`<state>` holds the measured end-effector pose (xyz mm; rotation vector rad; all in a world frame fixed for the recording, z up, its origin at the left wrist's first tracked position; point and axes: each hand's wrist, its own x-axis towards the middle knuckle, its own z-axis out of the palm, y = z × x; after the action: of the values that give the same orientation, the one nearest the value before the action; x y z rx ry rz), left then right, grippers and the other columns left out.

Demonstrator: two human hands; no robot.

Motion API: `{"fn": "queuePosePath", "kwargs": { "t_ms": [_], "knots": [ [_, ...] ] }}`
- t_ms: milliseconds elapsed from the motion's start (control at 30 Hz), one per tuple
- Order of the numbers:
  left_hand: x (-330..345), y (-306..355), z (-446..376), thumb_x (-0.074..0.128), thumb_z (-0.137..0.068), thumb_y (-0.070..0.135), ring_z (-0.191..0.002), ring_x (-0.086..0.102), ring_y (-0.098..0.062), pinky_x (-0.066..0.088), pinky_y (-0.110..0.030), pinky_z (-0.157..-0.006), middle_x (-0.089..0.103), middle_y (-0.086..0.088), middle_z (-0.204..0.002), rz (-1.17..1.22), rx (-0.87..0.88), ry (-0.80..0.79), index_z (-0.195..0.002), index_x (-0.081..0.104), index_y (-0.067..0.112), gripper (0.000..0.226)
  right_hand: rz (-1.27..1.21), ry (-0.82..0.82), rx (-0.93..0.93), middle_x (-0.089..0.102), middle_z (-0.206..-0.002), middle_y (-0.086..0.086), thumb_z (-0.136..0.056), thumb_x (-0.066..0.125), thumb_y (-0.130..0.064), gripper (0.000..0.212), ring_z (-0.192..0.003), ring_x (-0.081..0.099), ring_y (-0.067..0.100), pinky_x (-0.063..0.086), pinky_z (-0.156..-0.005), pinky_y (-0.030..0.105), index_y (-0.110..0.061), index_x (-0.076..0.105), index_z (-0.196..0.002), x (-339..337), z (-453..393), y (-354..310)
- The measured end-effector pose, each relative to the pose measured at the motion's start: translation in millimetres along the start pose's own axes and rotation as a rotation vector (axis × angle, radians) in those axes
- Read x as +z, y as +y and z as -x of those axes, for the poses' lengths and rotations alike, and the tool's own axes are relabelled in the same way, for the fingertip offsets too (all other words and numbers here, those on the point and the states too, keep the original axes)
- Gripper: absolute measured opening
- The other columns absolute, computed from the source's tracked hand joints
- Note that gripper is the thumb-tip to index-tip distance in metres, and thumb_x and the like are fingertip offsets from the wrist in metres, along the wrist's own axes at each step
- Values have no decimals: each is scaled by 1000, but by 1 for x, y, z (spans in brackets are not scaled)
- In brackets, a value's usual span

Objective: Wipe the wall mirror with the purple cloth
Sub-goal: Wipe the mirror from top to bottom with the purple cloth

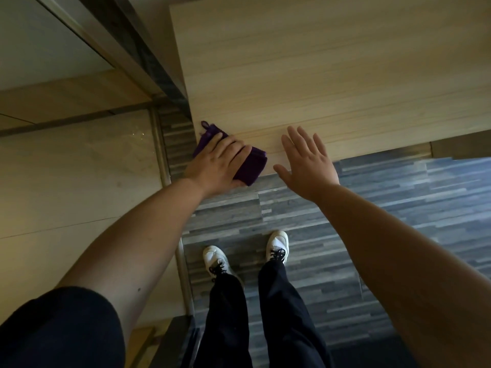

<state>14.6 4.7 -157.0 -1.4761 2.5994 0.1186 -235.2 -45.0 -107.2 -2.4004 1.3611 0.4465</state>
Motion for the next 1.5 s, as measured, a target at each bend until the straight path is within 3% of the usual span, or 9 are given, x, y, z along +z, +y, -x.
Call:
{"fn": "queuePosePath", "kwargs": {
  "t_ms": [167,267,400,567,767,900,1000,1233,1500],
  "knots": [
    [-9,9,2,41,-90,60,-102,57,-30,45,-43,-94,61,-10,-116,-52,-27,27,-132,46,7,68,15,-4,-4,3,-167,7,-100,26,-58,73,-153,-4,22,-5,-123,43,-13,13,-157,-6,6,-7],
    [-26,13,19,44,-89,61,-97,59,-28,46,-41,-89,62,-9,-113,-48,-127,-16,-127,54,9,65,17,-22,-29,1,-167,7,-100,25,-58,74,-153,-6,22,-6,-122,42,-14,12,-157,-16,12,-20],
    [-66,-1,59,70,-83,52,-91,61,-33,49,-42,-87,63,-13,-103,-24,-280,98,-123,58,7,61,50,-38,-95,-7,-166,5,-100,21,-59,74,-152,-13,20,-8,-122,43,-16,5,-158,-52,21,-53],
    [-151,-33,126,68,-85,46,-92,62,-36,51,-46,-86,64,-16,-102,-44,-489,234,-121,60,4,56,65,41,-218,-10,-166,3,-101,20,-60,72,-150,-16,18,-11,-121,41,-18,3,-157,-131,31,-121],
    [-270,-82,211,62,-88,53,-85,60,-33,47,-44,-82,64,-13,-98,-238,-714,475,-118,61,5,57,99,210,-404,-7,-166,2,-101,25,-58,72,-146,-22,14,-16,-118,37,-19,5,-158,-248,47,-223],
    [-357,-119,270,75,-77,51,-93,62,-31,48,-45,-88,64,-12,-104,-306,-829,569,-122,59,6,65,181,339,-490,-14,-165,2,-102,21,-58,71,-143,-28,15,-19,-116,38,-21,-2,-158,-332,57,-295],
    [-424,-146,312,63,-85,53,-95,60,-31,48,-45,-87,62,-12,-106,-399,-886,639,-124,56,6,62,216,470,-521,-12,-166,2,-101,18,-60,72,-147,-24,17,-16,-118,39,-20,-1,-158,-394,67,-341],
    [-544,-200,404,60,-83,55,-88,60,-31,47,-45,-81,61,-10,-100,-656,-892,829,-121,58,5,63,237,759,-600,2,-167,5,-102,25,-55,70,-153,-9,21,-11,-119,38,-16,12,-158,-510,101,-436],
    [-648,-254,482,59,-85,48,-89,60,-33,46,-48,-84,61,-13,-100,-818,-959,1001,-125,58,2,61,288,1015,-641,3,-167,5,-101,22,-57,70,-153,-8,22,-12,-119,40,-17,11,-158,-612,111,-522]
  ]
}}
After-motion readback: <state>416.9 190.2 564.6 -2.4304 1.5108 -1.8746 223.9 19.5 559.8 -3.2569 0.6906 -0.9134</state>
